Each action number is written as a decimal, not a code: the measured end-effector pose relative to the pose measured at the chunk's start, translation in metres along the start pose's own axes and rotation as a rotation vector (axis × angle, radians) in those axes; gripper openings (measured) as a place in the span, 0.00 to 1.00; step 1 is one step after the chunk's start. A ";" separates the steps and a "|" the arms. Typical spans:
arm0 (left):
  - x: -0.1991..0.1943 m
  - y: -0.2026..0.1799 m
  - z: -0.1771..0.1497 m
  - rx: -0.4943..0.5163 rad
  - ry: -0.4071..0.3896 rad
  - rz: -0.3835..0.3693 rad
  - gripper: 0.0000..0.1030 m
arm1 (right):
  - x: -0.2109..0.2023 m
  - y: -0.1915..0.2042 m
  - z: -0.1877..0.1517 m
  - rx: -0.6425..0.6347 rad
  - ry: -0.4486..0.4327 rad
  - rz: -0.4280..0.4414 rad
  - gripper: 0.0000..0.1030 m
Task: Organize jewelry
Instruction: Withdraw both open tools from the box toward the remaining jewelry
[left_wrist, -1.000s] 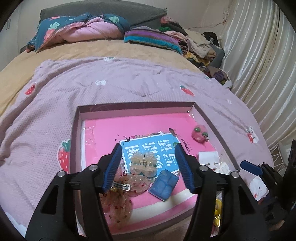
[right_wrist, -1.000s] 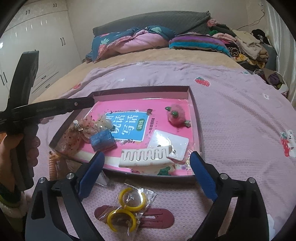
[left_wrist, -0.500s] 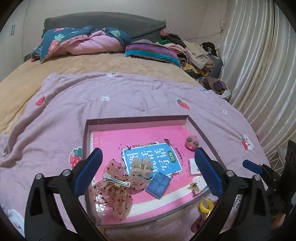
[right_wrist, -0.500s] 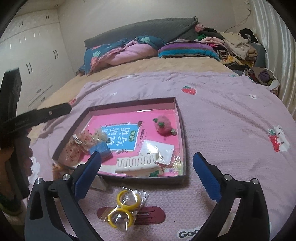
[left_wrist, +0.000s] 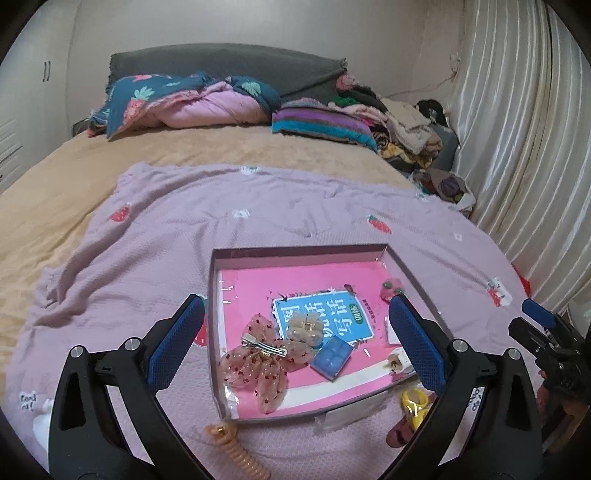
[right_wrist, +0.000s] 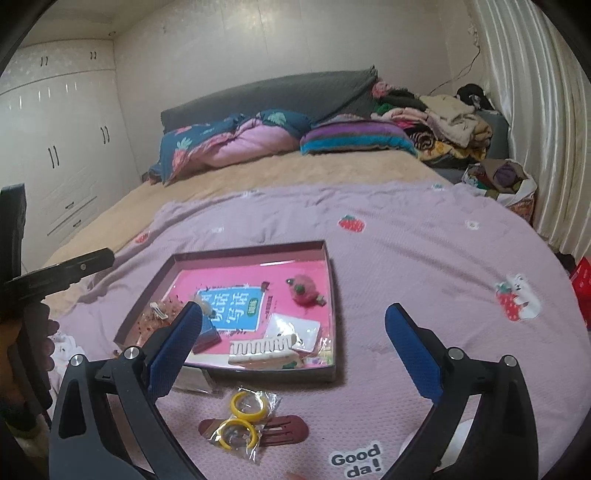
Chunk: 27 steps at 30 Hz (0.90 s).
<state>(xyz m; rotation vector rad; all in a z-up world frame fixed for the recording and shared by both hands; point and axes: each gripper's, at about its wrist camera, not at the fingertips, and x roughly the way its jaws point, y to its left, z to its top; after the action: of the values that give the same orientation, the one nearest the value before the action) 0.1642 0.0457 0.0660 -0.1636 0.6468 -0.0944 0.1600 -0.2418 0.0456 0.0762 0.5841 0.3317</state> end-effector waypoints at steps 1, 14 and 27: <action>-0.004 0.000 0.000 -0.006 -0.004 -0.001 0.91 | -0.004 -0.001 0.001 0.002 -0.007 -0.001 0.96; -0.053 0.009 -0.015 -0.044 -0.060 0.016 0.91 | -0.035 0.007 0.002 -0.040 -0.061 -0.014 0.96; -0.079 0.015 -0.038 -0.046 -0.053 0.046 0.91 | -0.051 0.026 -0.002 -0.092 -0.073 0.018 0.96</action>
<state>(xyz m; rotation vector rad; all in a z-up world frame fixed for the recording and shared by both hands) 0.0789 0.0672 0.0804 -0.1955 0.6002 -0.0311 0.1114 -0.2339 0.0751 0.0048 0.4956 0.3713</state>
